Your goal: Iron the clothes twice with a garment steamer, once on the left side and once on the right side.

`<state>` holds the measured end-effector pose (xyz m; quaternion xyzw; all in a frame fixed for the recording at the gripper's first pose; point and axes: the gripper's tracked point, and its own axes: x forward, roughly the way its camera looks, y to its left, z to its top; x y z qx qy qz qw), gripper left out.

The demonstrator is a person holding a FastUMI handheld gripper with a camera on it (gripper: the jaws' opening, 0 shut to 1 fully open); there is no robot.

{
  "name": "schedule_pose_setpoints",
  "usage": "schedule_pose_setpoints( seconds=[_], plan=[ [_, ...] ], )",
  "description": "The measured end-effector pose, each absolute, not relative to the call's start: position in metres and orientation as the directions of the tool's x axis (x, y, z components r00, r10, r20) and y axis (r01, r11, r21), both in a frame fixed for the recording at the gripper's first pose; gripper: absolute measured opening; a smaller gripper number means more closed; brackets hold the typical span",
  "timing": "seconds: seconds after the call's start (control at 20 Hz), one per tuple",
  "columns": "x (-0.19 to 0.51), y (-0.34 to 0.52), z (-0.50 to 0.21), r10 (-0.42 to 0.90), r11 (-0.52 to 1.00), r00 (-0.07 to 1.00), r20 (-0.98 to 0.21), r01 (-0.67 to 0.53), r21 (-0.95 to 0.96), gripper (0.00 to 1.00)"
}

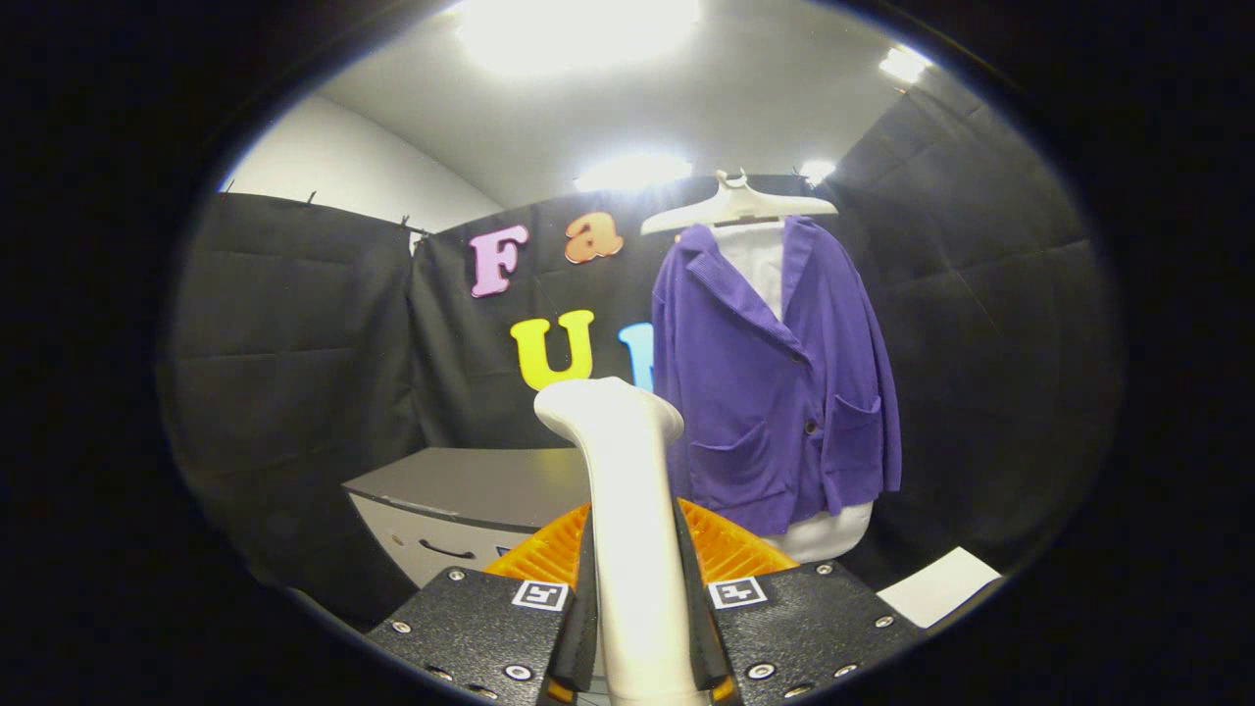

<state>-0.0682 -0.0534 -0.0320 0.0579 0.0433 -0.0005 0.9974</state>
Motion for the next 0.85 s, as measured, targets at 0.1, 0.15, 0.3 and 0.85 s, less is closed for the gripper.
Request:
schedule_pose_setpoints(
  seconds=[0.1, 0.15, 0.3, 0.85],
  plan=[
    [-0.071, -0.038, -0.014, 0.035, 0.990, 0.998, -0.046, -0.029, 0.136, 0.37],
    [-0.072, -0.033, -0.008, 0.046, 0.990, 0.998, -0.031, -0.042, 0.135, 0.37],
    [-0.079, -0.020, 0.008, 0.063, 0.992, 0.998, 0.008, -0.064, 0.112, 0.37],
    [-0.082, 0.060, -0.017, 0.075, 0.996, 0.997, 0.015, -0.076, 0.054, 0.37]
  ],
)
